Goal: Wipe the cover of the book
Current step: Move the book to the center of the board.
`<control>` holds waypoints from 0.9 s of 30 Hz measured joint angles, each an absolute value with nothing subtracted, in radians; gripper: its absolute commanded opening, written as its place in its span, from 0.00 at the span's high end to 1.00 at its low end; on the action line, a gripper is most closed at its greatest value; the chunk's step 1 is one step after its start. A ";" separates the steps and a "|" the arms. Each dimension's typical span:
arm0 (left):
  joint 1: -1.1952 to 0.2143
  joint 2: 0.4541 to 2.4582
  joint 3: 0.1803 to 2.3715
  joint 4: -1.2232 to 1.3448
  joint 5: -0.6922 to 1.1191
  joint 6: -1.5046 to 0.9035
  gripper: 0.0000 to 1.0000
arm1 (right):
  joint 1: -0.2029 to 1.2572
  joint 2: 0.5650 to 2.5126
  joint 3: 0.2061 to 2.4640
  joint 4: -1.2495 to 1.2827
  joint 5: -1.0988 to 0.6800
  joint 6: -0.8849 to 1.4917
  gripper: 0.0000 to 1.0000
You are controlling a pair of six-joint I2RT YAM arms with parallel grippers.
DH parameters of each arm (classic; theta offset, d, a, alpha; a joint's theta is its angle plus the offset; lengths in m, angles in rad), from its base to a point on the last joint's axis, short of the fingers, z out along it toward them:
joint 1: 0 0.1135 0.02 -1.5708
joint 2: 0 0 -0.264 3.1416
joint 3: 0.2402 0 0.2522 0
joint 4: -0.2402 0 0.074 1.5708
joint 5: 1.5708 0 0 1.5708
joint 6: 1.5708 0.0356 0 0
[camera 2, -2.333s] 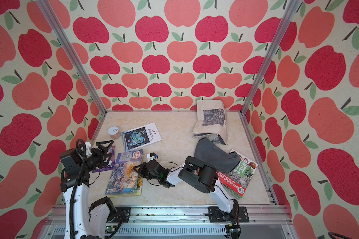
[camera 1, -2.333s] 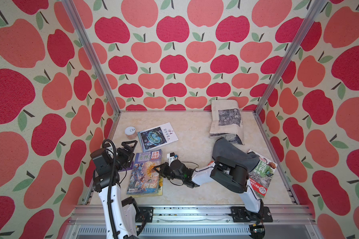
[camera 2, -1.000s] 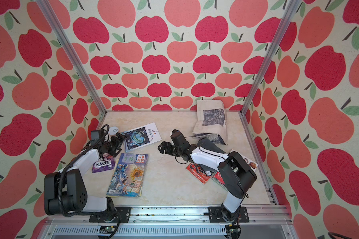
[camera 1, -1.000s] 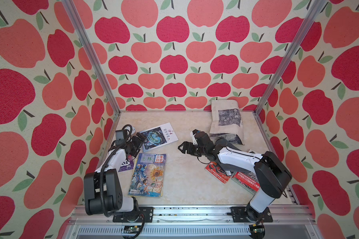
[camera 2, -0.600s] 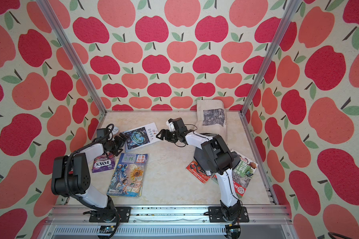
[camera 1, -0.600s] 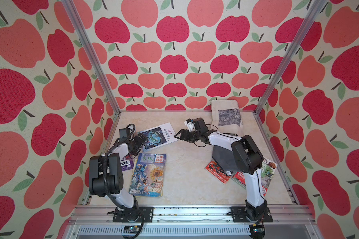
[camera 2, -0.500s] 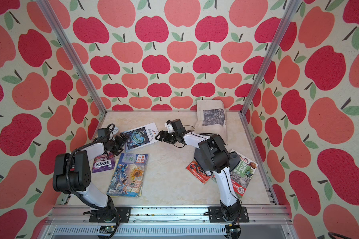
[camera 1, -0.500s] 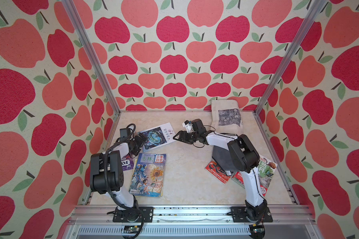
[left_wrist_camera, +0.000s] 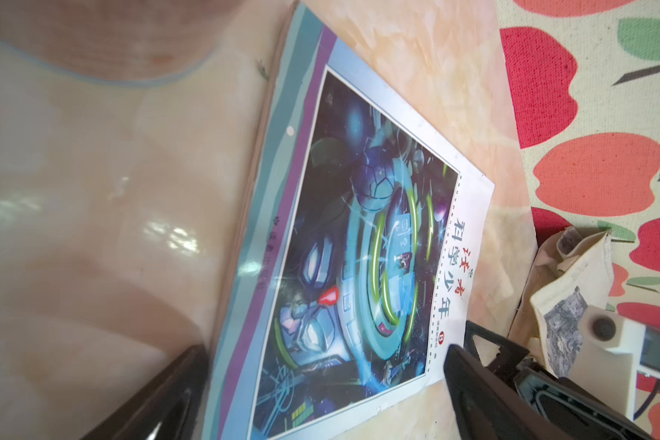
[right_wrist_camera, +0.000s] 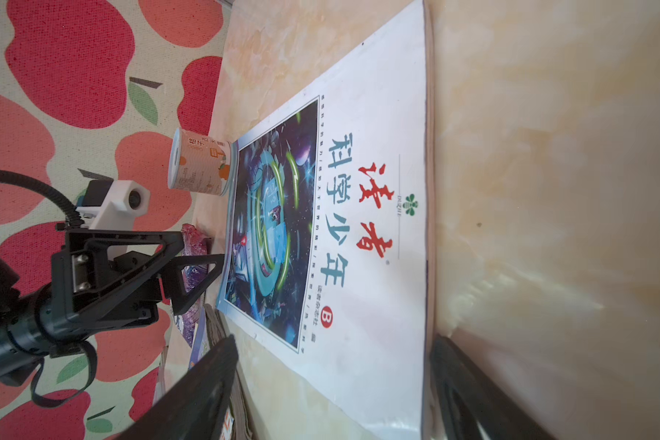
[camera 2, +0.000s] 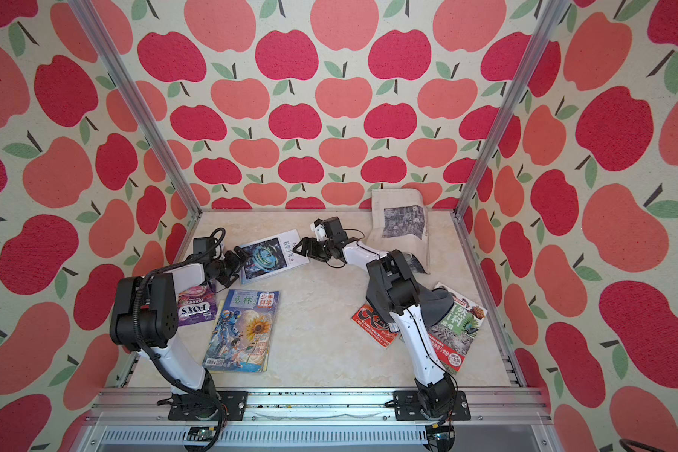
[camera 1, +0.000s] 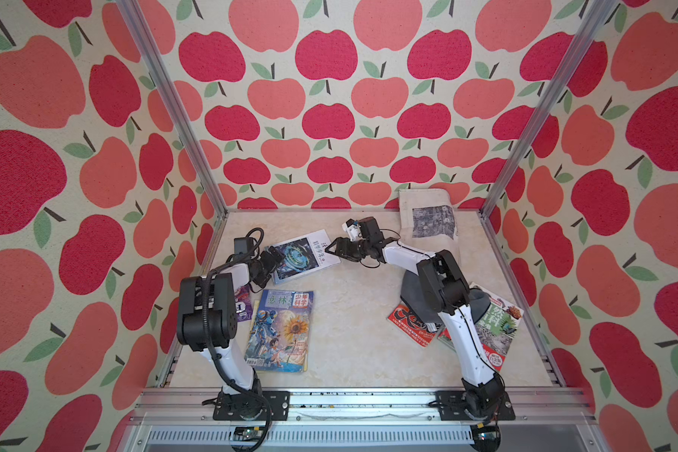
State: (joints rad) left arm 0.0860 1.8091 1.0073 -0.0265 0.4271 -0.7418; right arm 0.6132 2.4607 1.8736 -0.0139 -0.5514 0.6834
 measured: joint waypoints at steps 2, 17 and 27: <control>0.060 1.817 1.023 -0.040 0.414 -0.729 0.01 | 0.600 2.465 1.883 -0.021 -0.548 0.682 0.17; -0.381 1.804 1.070 -0.186 0.361 -0.666 0.01 | 0.394 2.215 1.482 0.097 -0.503 0.669 0.19; -0.549 1.626 1.108 -0.255 0.408 -0.662 0.01 | 0.399 1.925 1.448 -0.125 -0.347 0.529 0.12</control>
State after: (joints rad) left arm -0.5491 1.6264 1.1080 -0.2554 0.4080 -0.6617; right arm 0.3988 1.9247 1.4483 -0.1249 -0.3470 0.5285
